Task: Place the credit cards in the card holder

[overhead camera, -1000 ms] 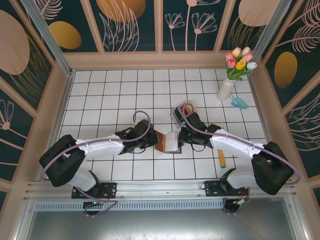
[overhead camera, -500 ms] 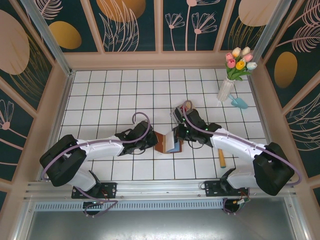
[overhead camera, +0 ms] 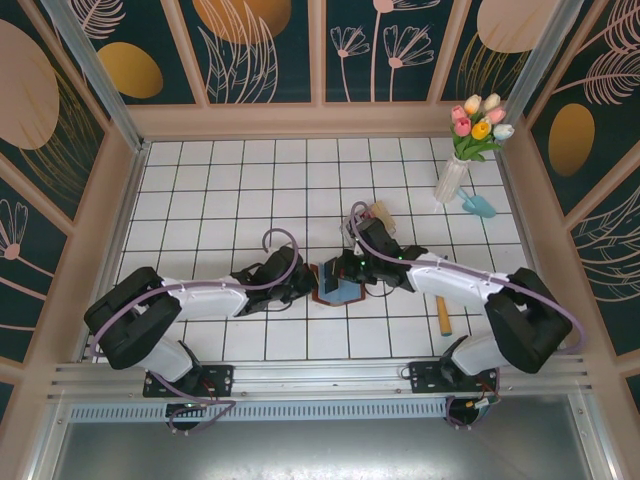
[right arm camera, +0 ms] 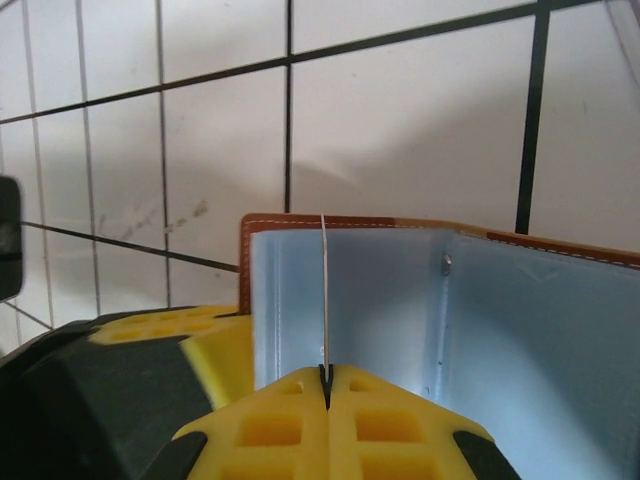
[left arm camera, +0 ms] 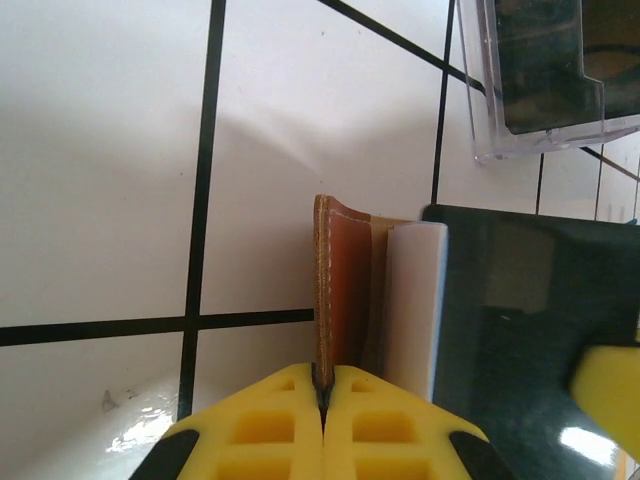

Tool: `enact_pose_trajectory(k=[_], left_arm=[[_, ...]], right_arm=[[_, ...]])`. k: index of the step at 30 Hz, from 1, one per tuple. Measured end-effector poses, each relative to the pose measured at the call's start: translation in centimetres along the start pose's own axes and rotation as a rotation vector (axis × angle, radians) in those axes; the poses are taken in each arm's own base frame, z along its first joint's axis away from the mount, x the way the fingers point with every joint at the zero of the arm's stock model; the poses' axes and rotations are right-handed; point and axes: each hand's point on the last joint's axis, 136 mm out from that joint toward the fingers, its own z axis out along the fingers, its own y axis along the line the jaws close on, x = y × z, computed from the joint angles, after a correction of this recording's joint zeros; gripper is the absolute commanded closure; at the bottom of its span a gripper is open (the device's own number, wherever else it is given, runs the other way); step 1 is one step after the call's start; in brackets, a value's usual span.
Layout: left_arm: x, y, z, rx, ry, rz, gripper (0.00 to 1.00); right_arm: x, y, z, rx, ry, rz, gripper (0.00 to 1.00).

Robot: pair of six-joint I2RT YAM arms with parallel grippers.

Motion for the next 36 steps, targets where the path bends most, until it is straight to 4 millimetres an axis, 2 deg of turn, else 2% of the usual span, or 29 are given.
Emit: enact_pose_trajectory(k=[2, 4, 5, 7, 10, 14, 20, 23, 27, 36], left_arm=[[0.1, 0.3, 0.0, 0.002, -0.001, -0.014, 0.86], [0.2, 0.6, 0.0, -0.002, -0.001, -0.028, 0.73], [0.3, 0.8, 0.0, -0.006, 0.0, -0.028, 0.71], [0.4, 1.4, 0.1, -0.022, -0.003, -0.036, 0.56], [0.3, 1.7, -0.1, -0.033, -0.011, -0.03, 0.45], [0.1, 1.6, -0.6, -0.022, -0.027, -0.021, 0.41], [-0.3, 1.2, -1.0, -0.007, -0.044, -0.014, 0.38], [-0.3, 1.4, -1.1, -0.012, -0.048, -0.009, 0.4], [-0.3, 1.4, -0.6, -0.032, -0.04, 0.012, 0.5], [0.0, 2.2, 0.7, -0.089, -0.012, 0.042, 0.7]], right_arm=[[0.0, -0.4, 0.4, 0.008, -0.006, 0.011, 0.99], [0.2, -0.8, 0.7, 0.006, -0.008, 0.015, 1.0], [0.3, -1.0, 0.8, 0.006, -0.007, 0.018, 1.0], [0.5, -1.4, 1.3, 0.012, -0.001, 0.023, 1.0], [0.7, -1.8, 1.8, 0.011, 0.0, 0.034, 1.0], [0.6, -1.8, 2.1, 0.002, 0.0, 0.04, 1.0], [0.6, -1.6, 2.2, -0.009, 0.002, 0.042, 1.0], [0.5, -1.6, 2.1, -0.01, 0.002, 0.043, 1.0], [0.4, -1.3, 1.7, -0.026, -0.004, 0.041, 1.0], [-0.3, -1.3, -0.8, -0.081, -0.052, 0.057, 0.99]])
